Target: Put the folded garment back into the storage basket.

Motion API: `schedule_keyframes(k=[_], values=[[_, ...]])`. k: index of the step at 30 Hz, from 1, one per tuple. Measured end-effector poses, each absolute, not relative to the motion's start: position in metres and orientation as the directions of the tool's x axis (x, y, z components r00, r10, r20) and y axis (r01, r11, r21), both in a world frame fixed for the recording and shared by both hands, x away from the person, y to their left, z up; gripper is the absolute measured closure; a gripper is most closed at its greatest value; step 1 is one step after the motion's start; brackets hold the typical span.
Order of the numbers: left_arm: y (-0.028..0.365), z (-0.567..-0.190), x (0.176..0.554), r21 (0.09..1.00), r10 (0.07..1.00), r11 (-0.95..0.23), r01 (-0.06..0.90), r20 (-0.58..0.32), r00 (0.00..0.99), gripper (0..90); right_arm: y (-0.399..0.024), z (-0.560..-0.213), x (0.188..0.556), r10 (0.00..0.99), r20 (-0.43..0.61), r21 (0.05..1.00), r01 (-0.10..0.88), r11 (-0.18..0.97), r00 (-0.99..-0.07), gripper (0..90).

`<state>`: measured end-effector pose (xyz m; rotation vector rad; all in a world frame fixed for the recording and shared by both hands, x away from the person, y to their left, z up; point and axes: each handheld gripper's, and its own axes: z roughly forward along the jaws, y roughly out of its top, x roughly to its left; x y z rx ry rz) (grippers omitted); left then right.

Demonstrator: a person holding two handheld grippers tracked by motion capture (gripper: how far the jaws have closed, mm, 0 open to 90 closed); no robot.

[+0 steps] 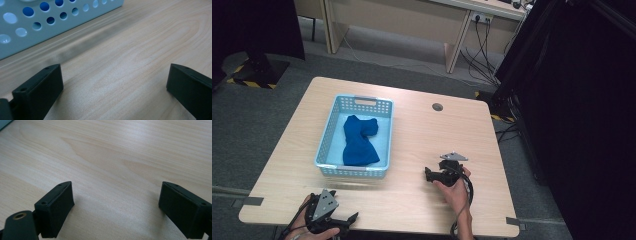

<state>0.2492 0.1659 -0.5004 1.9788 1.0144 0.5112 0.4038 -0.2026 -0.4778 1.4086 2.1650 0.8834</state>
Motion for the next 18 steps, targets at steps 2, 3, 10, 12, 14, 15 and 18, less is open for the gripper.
schedule_keyframes(k=[2,3,10,12,14,15,18], values=[[0.166,-0.5,0.249,0.822,0.807,-0.326,0.467,-0.016,0.59,0.0,-0.204,-0.478,0.402,0.914,0.003,0.7,0.654,0.289,-0.407,13.0],[0.166,-0.5,0.249,0.822,0.807,-0.326,0.467,-0.016,0.591,0.0,-0.205,-0.478,0.401,0.913,0.003,0.701,0.652,0.288,-0.407,13.0],[0.166,-0.5,0.249,0.822,0.807,-0.326,0.468,-0.016,0.59,0.0,-0.21,-0.479,0.395,0.912,0.003,0.707,0.646,0.287,-0.41,13.0],[0.166,-0.5,0.249,0.822,0.807,-0.326,0.468,-0.016,0.59,0.0,-0.211,-0.479,0.394,0.912,0.004,0.708,0.646,0.287,-0.409,13.0],[0.166,-0.5,0.249,0.822,0.807,-0.326,0.468,-0.016,0.59,0.0,-0.211,-0.479,0.393,0.913,0.004,0.708,0.646,0.286,-0.408,13.0],[0.166,-0.5,0.249,0.821,0.807,-0.326,0.468,-0.016,0.59,0.0,-0.212,-0.479,0.392,0.914,0.005,0.709,0.646,0.283,-0.405,12.9],[0.166,-0.5,0.249,0.821,0.807,-0.327,0.468,-0.016,0.59,0.0,-0.212,-0.479,0.391,0.915,0.004,0.709,0.646,0.283,-0.404,12.8]])
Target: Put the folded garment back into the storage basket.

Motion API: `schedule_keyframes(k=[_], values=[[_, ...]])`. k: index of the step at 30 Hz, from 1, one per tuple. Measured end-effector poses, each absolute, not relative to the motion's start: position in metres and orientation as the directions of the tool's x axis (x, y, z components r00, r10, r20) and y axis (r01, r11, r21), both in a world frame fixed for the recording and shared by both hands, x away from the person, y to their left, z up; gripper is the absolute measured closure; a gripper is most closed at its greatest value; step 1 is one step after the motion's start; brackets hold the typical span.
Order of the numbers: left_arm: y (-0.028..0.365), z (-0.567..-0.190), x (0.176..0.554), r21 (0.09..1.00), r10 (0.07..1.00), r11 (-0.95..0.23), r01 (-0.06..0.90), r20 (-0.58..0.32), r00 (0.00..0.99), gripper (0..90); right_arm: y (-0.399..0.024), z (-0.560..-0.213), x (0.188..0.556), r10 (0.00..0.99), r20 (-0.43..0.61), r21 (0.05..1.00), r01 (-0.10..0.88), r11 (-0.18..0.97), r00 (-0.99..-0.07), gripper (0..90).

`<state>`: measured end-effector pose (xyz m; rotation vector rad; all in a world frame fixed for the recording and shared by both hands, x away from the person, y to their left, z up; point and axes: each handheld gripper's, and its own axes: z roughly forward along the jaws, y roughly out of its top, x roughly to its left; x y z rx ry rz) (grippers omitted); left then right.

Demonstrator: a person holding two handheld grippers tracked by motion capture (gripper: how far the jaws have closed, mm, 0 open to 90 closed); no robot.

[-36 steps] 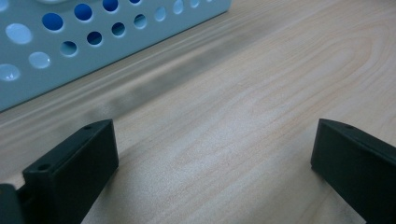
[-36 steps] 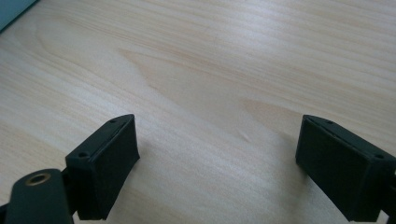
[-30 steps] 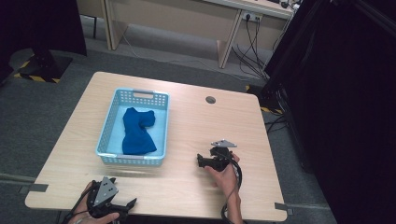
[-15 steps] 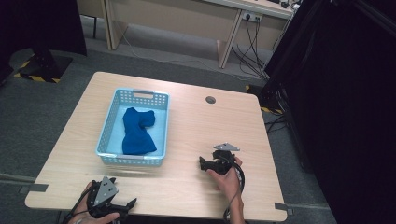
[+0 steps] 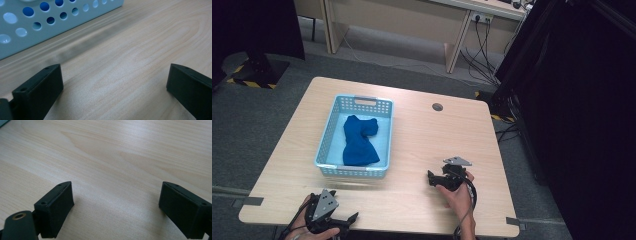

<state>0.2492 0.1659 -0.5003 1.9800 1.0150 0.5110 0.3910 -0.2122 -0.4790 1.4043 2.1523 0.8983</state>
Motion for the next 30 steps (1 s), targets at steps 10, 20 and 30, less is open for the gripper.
schedule_keyframes(k=[10,20,30], values=[[0.166,-0.5,0.249,0.821,0.807,-0.327,0.468,-0.016,0.59,0.0,-0.217,-0.48,0.384,0.914,0.002,0.714,0.64,0.283,-0.407,12.8],[0.166,-0.5,0.249,0.821,0.807,-0.327,0.468,-0.016,0.59,0.0,-0.222,-0.479,0.376,0.919,0.003,0.713,0.645,0.275,-0.395,12.7],[0.166,-0.5,0.249,0.821,0.807,-0.326,0.468,-0.016,0.59,0.0,-0.224,-0.48,0.372,0.919,0.003,0.714,0.644,0.274,-0.394,12.7]])
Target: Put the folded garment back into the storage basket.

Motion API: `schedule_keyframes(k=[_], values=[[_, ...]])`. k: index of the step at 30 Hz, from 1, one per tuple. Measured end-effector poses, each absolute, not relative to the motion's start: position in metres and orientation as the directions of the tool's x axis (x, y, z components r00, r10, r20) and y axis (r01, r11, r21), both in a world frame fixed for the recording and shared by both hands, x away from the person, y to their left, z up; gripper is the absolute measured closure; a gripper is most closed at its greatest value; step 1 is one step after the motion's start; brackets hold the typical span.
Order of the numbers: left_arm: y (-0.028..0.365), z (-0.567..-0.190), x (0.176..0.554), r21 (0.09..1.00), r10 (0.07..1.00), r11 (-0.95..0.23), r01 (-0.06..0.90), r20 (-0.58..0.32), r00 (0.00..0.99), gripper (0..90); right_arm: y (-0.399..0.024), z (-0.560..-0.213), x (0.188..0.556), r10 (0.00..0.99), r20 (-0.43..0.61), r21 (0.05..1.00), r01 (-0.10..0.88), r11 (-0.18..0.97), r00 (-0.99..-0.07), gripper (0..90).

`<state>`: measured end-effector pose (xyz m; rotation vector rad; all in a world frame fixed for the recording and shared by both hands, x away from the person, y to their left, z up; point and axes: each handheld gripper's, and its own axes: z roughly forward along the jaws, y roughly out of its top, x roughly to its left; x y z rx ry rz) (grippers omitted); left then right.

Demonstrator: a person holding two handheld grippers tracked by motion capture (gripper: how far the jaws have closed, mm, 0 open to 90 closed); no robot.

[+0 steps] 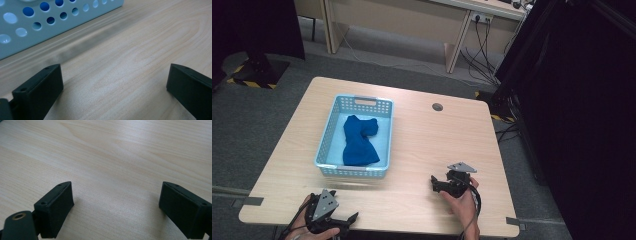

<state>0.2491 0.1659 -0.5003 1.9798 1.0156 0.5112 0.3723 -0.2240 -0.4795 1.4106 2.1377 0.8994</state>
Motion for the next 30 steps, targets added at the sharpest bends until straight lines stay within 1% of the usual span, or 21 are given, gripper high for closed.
schedule_keyframes(k=[30], values=[[0.166,-0.501,0.249,0.822,0.807,-0.325,0.467,-0.016,0.59,0.0,-0.237,-0.479,0.355,0.924,0.004,0.713,0.649,0.265,-0.382,12.7]])
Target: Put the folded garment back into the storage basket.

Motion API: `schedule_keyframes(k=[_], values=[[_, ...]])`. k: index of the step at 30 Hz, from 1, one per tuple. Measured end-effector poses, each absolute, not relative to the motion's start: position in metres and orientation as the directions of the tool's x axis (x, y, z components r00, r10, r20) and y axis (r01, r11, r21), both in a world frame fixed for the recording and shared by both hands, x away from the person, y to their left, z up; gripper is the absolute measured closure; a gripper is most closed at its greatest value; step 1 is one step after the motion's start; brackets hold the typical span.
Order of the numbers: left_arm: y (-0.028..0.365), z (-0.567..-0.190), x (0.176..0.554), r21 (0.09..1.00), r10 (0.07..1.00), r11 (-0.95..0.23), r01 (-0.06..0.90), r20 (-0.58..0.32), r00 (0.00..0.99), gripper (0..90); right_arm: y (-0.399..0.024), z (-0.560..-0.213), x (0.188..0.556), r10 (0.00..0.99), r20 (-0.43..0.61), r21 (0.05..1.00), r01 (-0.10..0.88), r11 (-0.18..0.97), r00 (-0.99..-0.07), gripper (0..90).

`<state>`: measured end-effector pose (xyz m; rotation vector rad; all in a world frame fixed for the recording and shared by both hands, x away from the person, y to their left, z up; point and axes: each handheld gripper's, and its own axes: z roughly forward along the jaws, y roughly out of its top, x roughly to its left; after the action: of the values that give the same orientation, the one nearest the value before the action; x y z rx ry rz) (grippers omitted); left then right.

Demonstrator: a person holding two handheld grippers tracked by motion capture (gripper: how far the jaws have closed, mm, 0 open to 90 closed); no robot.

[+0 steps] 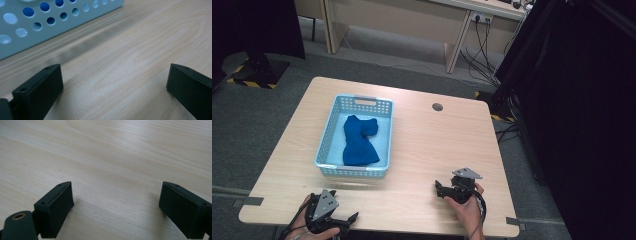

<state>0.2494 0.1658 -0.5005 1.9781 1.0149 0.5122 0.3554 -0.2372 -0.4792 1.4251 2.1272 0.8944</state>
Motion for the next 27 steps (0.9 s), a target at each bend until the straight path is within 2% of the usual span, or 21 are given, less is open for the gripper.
schedule_keyframes(k=[27], values=[[0.166,-0.501,0.249,0.822,0.807,-0.325,0.467,-0.015,0.59,0.0,-0.247,-0.479,0.344,0.934,0.003,0.71,0.658,0.25,-0.358,12.6]])
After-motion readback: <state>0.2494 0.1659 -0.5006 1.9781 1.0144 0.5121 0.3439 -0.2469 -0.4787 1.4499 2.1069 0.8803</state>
